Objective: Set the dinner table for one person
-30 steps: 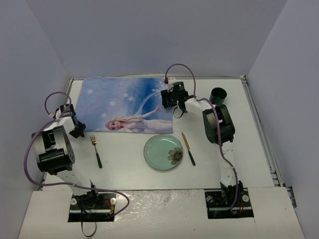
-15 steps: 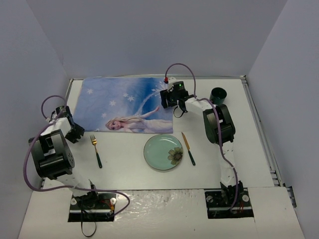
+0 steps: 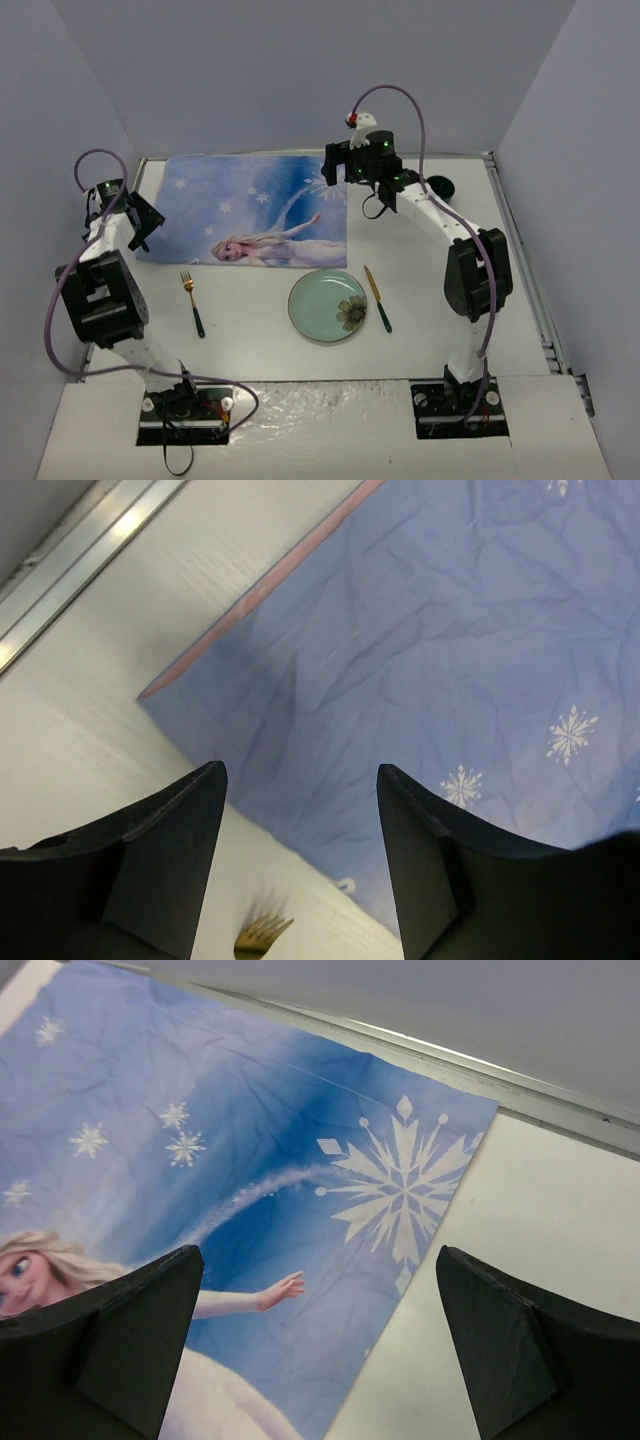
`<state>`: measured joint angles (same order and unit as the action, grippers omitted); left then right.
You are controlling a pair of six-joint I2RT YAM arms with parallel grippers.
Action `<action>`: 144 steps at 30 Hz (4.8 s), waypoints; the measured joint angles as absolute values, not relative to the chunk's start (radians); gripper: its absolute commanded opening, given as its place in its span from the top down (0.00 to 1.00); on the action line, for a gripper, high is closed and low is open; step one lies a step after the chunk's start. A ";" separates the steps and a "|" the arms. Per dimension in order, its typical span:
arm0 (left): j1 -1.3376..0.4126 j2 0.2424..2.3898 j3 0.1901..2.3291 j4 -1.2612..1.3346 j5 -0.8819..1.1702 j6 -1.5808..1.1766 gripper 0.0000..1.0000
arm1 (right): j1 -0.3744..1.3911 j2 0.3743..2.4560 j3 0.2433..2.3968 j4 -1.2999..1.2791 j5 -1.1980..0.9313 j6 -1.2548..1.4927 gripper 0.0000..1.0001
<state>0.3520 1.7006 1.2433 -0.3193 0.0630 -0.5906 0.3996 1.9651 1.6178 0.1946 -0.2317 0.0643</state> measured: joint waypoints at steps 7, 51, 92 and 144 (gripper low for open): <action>0.345 1.903 1.282 -0.260 0.142 -0.555 0.42 | 0.400 1.747 1.444 0.196 -0.233 0.123 0.00; 0.361 1.825 1.146 -0.231 0.066 -0.603 0.42 | 0.398 1.430 1.083 0.152 -0.214 0.195 0.00; 0.366 1.767 1.082 -0.263 0.044 -0.602 0.39 | 0.398 1.404 1.054 0.151 -0.224 0.229 0.00; -0.463 1.273 0.412 0.238 0.572 -0.824 0.09 | 0.392 0.943 0.823 0.081 -0.278 0.317 0.00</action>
